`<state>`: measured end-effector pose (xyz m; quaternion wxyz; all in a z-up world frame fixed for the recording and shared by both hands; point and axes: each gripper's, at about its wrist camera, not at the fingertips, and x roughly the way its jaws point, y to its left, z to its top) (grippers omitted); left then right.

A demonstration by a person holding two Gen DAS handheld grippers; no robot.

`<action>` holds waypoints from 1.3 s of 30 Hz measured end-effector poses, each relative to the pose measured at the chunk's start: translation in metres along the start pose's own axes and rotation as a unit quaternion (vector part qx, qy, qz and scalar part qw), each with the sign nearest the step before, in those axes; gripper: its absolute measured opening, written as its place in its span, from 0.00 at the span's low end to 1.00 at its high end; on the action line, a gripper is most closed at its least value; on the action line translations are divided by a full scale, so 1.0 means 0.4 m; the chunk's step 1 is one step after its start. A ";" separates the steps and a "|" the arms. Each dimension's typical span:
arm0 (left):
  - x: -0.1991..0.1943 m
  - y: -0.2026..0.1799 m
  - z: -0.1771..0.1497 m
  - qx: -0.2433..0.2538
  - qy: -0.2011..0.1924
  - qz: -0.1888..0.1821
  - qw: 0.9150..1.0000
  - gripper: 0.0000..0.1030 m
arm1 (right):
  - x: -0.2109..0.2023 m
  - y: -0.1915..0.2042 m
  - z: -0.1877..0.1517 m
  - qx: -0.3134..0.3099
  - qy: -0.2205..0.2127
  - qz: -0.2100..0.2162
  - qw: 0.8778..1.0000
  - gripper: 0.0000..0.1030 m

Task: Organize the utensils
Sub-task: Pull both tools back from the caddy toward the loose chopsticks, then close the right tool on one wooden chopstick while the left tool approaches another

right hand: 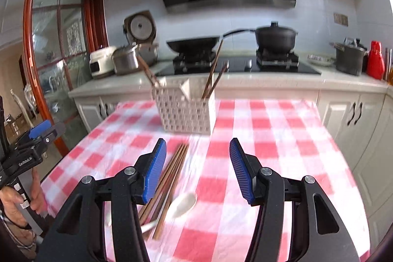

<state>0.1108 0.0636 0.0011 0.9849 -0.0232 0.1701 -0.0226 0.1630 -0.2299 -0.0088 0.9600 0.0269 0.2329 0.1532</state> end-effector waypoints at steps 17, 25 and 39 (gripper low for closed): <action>0.070 -0.036 -0.116 0.008 0.031 0.007 0.999 0.95 | 0.165 0.078 -0.094 -0.014 0.078 -0.011 0.997 0.49; 0.061 -0.030 -0.127 0.010 0.019 0.020 1.000 0.95 | 0.316 0.114 -0.074 -0.016 0.137 -0.016 0.990 0.25; 0.070 0.042 -0.148 -0.027 0.022 0.024 0.999 0.95 | 0.463 0.125 -0.067 -0.027 0.210 -0.052 0.976 0.13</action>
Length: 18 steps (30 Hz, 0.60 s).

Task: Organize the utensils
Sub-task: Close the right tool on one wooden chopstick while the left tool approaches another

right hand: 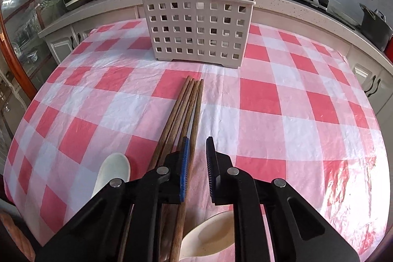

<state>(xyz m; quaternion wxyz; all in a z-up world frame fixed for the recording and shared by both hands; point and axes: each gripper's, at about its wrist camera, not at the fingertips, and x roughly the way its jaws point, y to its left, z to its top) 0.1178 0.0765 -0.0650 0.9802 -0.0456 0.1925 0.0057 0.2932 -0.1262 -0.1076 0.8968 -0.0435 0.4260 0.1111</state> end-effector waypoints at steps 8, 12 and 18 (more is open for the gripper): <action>0.009 0.023 -0.015 -0.008 0.006 0.006 1.000 0.95 | 0.008 0.020 0.012 -0.009 0.003 -0.005 1.000 0.13; 0.014 0.032 -0.020 -0.015 0.011 0.005 1.000 0.95 | 0.040 0.024 0.013 -0.013 0.023 -0.027 0.999 0.11; 0.019 0.036 -0.024 -0.007 0.020 0.008 1.000 0.95 | 0.062 0.036 0.050 -0.025 0.034 -0.025 0.999 0.11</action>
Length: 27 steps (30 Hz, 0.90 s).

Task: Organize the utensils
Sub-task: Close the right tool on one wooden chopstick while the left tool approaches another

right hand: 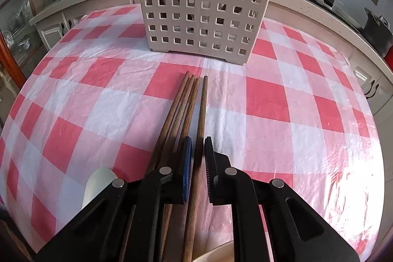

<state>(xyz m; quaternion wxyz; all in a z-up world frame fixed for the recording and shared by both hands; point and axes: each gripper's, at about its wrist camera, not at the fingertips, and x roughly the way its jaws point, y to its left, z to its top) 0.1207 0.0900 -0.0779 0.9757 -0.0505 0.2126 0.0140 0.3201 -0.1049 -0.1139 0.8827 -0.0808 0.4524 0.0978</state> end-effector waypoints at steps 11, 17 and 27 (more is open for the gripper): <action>0.057 -0.053 0.027 0.021 0.051 -0.032 0.998 0.95 | 0.011 -0.019 0.014 0.005 -0.011 0.028 1.000 0.06; 0.141 -0.121 0.074 0.030 0.090 -0.058 0.994 0.86 | -0.058 -0.079 -0.007 0.034 -0.050 0.057 0.997 0.06; 0.359 -0.306 0.093 0.102 0.196 -0.072 0.973 0.45 | -0.149 -0.157 -0.074 0.066 -0.095 0.106 0.988 0.06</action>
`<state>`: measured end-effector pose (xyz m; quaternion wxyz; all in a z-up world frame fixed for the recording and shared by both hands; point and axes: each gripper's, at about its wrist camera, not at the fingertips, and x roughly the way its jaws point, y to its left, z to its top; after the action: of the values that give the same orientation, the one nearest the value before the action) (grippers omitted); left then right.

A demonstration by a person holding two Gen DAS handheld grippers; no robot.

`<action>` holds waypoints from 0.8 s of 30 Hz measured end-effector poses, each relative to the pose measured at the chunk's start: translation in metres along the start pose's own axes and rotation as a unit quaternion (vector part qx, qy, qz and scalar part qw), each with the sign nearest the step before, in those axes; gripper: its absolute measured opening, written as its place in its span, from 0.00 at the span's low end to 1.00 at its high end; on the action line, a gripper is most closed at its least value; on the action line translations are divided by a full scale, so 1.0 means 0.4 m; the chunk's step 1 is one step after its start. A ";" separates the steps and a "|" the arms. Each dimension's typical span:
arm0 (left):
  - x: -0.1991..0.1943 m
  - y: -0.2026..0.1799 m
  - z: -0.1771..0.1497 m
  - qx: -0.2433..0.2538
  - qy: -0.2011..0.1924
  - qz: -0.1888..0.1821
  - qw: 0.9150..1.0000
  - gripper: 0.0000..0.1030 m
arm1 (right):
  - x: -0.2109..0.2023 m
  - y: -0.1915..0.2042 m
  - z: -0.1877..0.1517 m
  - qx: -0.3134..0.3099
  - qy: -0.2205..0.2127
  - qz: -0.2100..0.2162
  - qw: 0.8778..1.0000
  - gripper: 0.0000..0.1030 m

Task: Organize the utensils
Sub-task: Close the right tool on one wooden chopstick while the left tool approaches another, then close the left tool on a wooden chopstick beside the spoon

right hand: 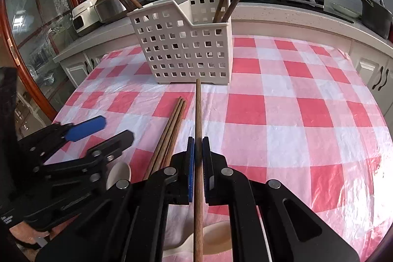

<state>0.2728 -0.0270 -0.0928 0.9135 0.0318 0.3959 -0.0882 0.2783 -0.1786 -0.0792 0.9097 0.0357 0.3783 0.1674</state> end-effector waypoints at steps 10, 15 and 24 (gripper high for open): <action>0.081 -0.018 0.030 -0.009 0.043 0.017 0.999 0.38 | -0.045 -0.027 -0.007 0.006 -0.024 0.029 0.999 0.06; 0.110 -0.011 0.028 -0.015 0.063 0.024 0.998 0.32 | -0.041 -0.034 -0.013 0.010 -0.022 0.034 0.999 0.07; 0.107 -0.020 0.040 -0.015 0.061 0.019 0.998 0.31 | -0.050 -0.039 -0.014 0.013 -0.026 0.033 0.999 0.07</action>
<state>0.3117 -0.0426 -0.1130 0.8894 0.0310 0.4517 -0.0627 0.2655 -0.2002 -0.0726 0.9128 0.0639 0.3549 0.1914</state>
